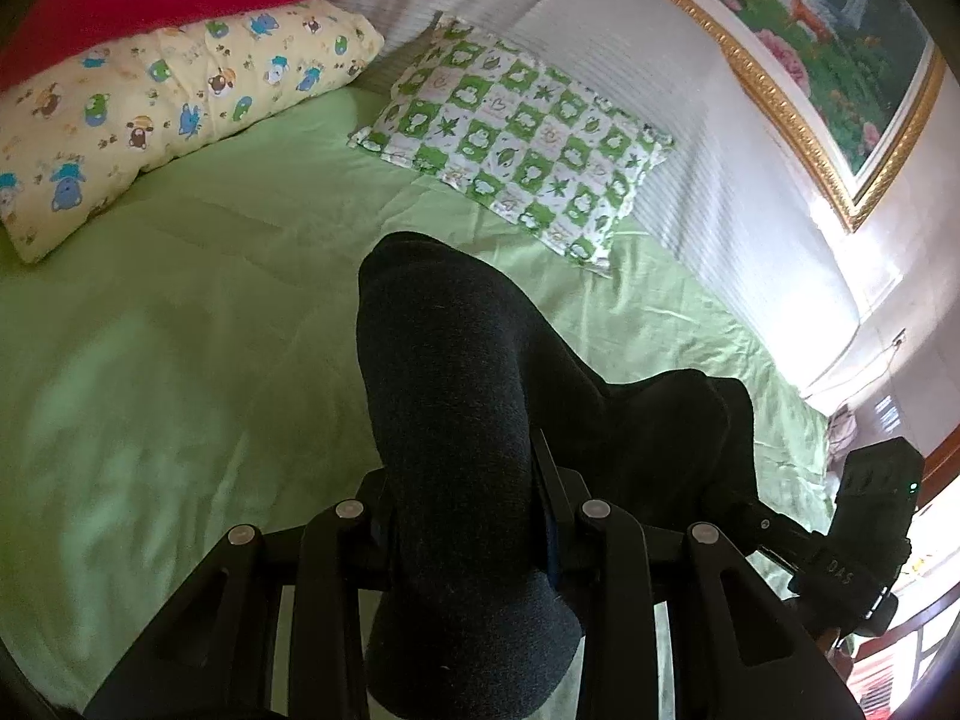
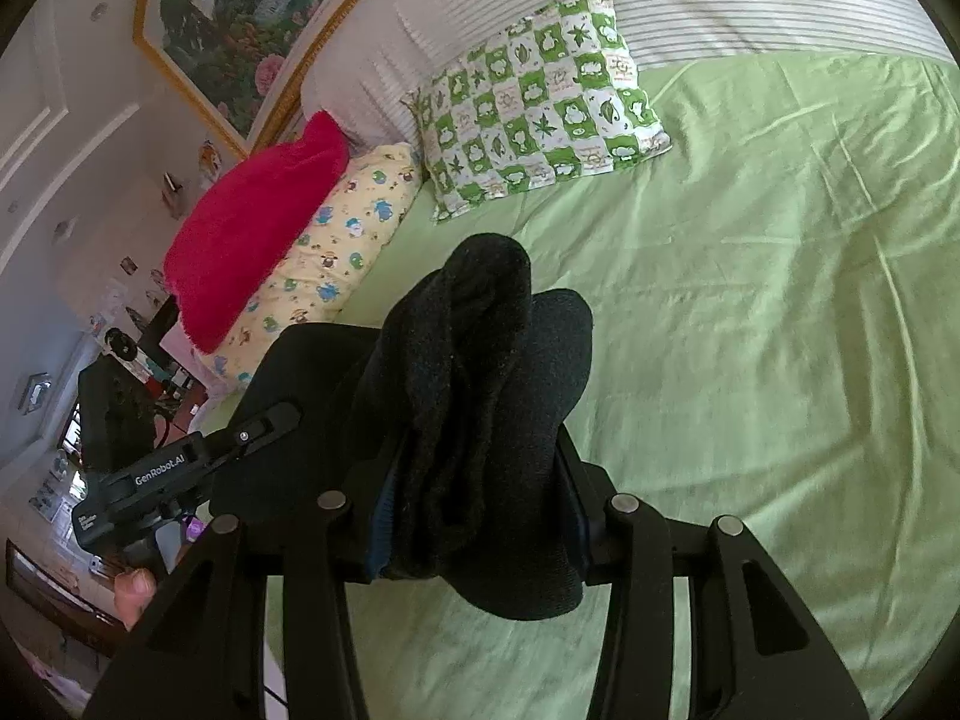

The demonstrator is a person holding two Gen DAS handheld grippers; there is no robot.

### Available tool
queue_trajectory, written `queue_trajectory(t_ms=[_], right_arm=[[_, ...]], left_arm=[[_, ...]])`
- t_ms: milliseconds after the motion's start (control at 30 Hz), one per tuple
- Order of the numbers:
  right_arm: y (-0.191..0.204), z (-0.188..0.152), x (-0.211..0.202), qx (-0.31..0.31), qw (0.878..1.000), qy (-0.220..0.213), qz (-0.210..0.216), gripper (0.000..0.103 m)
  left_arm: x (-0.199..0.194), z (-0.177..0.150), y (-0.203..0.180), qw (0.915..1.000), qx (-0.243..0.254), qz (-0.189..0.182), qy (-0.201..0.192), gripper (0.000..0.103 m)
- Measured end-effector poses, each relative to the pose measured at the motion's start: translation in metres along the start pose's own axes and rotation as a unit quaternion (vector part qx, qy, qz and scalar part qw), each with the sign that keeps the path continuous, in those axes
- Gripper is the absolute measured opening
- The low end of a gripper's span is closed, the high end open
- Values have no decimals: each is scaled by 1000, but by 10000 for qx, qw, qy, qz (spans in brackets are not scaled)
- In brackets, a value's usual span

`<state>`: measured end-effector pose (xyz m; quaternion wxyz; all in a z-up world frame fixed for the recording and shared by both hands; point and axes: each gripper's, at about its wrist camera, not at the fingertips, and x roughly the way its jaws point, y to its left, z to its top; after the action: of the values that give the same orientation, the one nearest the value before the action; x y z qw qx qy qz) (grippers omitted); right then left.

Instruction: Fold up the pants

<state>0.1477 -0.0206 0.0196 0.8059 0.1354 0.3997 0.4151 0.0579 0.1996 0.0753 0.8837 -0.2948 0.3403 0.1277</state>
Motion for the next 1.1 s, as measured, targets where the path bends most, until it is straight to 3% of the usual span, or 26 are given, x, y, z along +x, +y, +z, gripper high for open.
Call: queue_trajectory(t_ms=[367, 500, 567, 633, 733, 1100], right_arm=[[-18, 12, 36, -7, 9996, 173, -234, 48], [-29, 11, 40, 72, 9976, 233, -646, 58], [-36, 9, 41, 127, 9972, 259, -686, 58], [-42, 7, 41, 174, 9971, 271, -695, 59], [-49, 5, 42, 153, 9962, 270, -811, 70], [-60, 1, 42, 231, 9967, 275, -734, 81]], left_arm=[[34, 9, 13, 9996, 70, 234, 171, 34], [39, 3, 18, 9990, 69, 322, 292, 49], [40, -1, 22, 9986, 37, 431, 311, 60], [40, -5, 29, 9984, -44, 500, 270, 63], [40, -8, 37, 9983, -164, 496, 265, 74], [41, -14, 24, 9959, 169, 837, 314, 78]])
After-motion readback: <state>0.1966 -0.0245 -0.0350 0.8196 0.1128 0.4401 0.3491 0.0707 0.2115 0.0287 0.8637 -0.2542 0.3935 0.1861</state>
